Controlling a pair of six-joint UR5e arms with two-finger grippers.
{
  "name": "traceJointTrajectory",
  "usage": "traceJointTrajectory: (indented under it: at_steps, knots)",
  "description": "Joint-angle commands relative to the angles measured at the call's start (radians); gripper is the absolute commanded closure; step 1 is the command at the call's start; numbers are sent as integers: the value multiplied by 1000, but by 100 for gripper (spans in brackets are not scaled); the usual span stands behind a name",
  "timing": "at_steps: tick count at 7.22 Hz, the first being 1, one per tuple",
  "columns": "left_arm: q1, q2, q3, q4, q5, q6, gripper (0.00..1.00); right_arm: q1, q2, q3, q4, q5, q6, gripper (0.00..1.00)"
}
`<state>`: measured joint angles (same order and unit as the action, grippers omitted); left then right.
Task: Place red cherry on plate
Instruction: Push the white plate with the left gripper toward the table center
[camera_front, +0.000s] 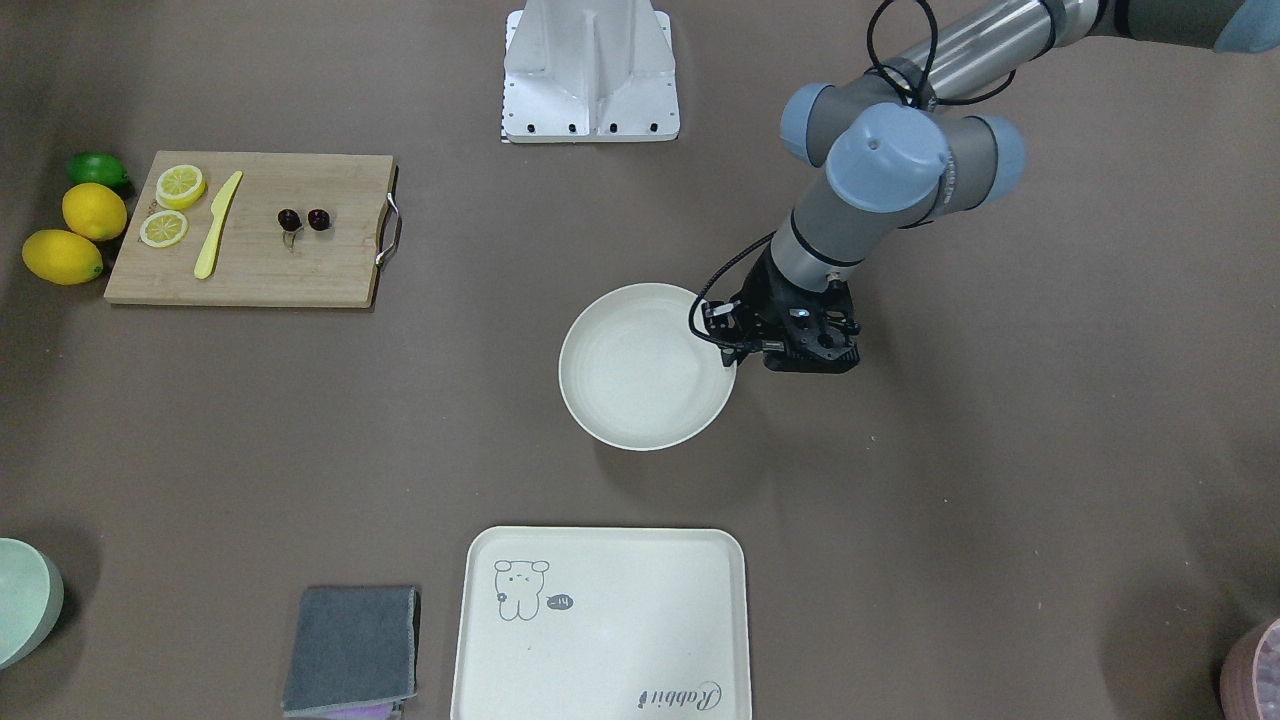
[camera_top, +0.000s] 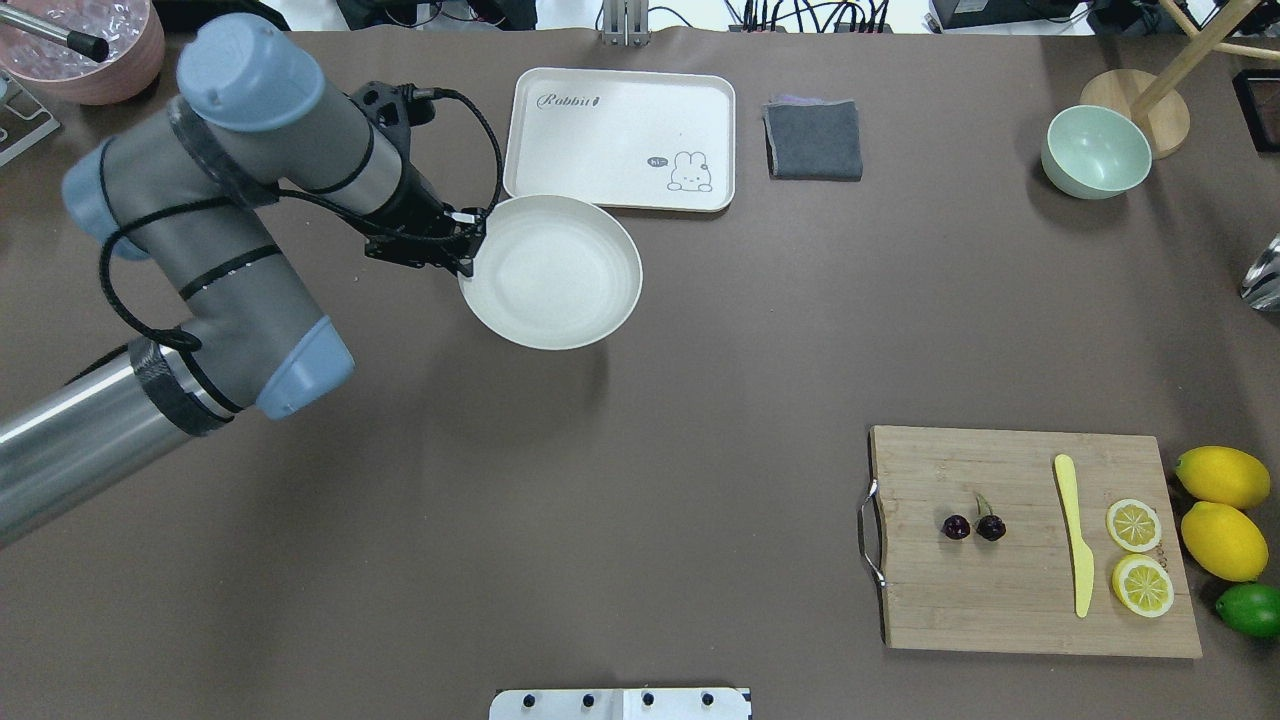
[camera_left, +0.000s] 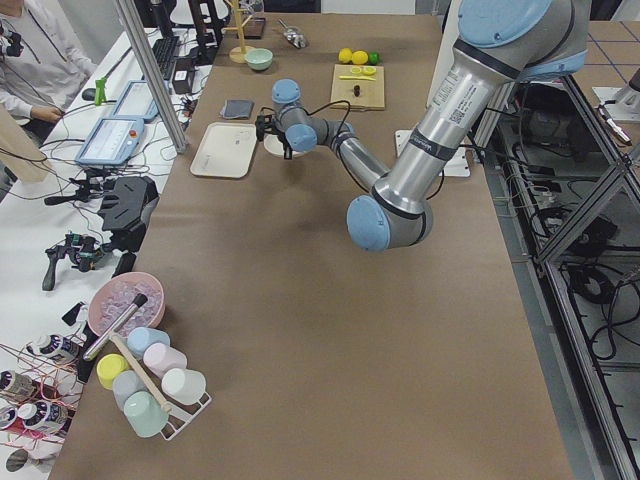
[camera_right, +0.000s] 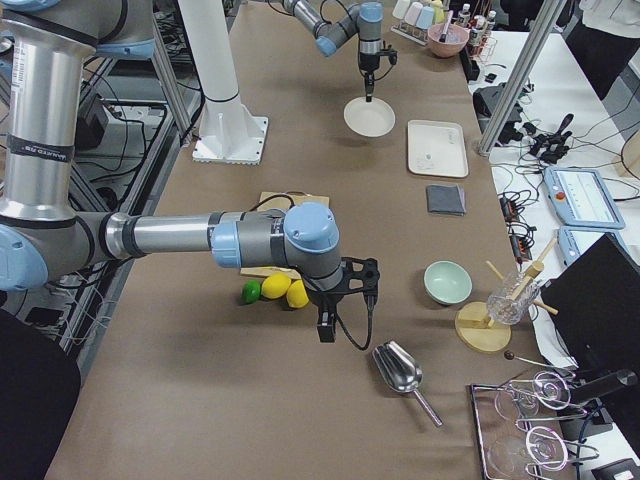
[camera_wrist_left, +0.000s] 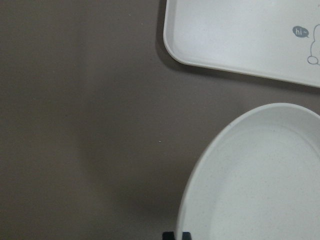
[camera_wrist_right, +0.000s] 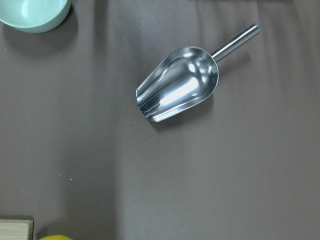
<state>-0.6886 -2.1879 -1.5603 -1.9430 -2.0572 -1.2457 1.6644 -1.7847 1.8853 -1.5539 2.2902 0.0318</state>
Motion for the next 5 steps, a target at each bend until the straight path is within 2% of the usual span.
traceJointTrajectory:
  at_steps: [1,5]
  knots:
    - [136,20,9,-91,144,-96,100,0,-1,-2,0,0,-4,0]
    - [146,49,14,-143,164,-92,100,0,-4,-2,0,2,-6,0]
